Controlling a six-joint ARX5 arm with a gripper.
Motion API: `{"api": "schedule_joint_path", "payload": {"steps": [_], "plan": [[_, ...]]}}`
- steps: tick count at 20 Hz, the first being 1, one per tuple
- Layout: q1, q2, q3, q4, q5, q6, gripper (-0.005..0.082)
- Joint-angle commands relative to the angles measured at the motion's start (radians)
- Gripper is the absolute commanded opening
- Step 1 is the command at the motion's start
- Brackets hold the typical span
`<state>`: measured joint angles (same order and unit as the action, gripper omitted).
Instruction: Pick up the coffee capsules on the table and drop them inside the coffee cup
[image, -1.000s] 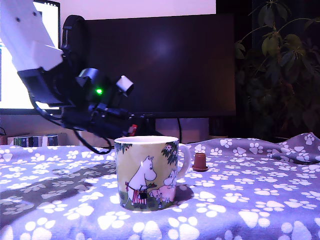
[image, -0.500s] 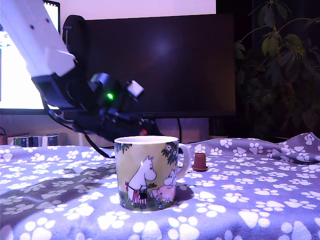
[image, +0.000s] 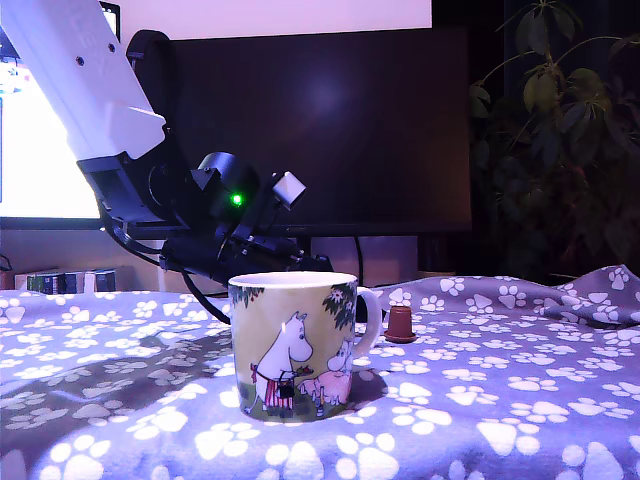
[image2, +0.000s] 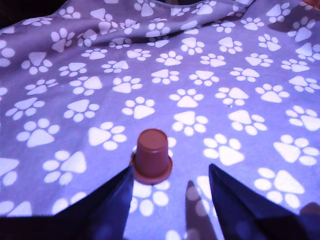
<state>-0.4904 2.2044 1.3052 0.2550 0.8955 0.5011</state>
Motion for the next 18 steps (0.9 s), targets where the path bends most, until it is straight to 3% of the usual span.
{"api": "schedule_joint_path", "payload": {"steps": [1,9,18], "plan": [[-0.003,0.035,0.006,0.007,0.0,0.007,0.0427],[-0.006,0.071,0.054,-0.001,-0.013,0.007,0.0427],[-0.007,0.094,0.144,-0.134,-0.007,0.005,0.0424]]}}
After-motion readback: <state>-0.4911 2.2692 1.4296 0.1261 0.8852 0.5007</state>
